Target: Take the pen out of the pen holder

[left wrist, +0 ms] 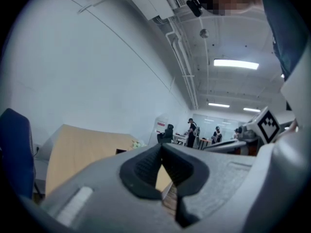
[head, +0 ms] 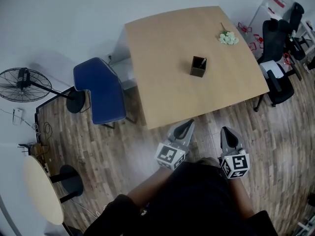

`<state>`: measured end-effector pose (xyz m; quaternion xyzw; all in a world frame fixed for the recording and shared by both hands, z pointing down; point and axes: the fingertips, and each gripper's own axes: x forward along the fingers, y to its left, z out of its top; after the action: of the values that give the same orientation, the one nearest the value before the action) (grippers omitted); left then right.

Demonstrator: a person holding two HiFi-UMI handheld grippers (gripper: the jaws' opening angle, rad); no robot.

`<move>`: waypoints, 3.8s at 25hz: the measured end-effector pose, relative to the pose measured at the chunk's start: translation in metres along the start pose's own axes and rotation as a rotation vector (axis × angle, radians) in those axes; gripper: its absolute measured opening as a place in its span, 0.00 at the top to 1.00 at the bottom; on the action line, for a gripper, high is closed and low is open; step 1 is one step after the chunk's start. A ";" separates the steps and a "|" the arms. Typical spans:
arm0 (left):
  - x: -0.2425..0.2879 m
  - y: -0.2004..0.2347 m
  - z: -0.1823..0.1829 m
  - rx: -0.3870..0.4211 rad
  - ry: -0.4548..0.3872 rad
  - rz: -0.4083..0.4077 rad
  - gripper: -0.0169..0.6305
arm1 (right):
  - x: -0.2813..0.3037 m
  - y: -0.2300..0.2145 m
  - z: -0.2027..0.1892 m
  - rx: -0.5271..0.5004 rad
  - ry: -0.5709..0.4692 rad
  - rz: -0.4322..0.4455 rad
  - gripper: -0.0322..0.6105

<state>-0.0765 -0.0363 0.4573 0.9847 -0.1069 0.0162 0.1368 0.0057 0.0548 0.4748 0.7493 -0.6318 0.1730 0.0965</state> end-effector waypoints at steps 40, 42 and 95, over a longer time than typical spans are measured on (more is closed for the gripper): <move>0.237 0.123 0.035 0.037 -0.015 0.428 0.97 | 0.258 -0.214 0.099 -0.072 -0.014 0.387 0.95; 0.248 0.127 0.031 0.022 -0.011 0.445 0.97 | 0.268 -0.223 0.097 -0.064 0.001 0.404 0.95; 0.271 0.225 -0.013 -0.122 0.051 0.533 0.97 | 0.495 -0.214 -0.032 -0.252 0.405 0.447 0.80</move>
<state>0.1393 -0.2997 0.5464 0.9110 -0.3596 0.0698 0.1893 0.2807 -0.3468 0.7094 0.5247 -0.7650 0.2558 0.2721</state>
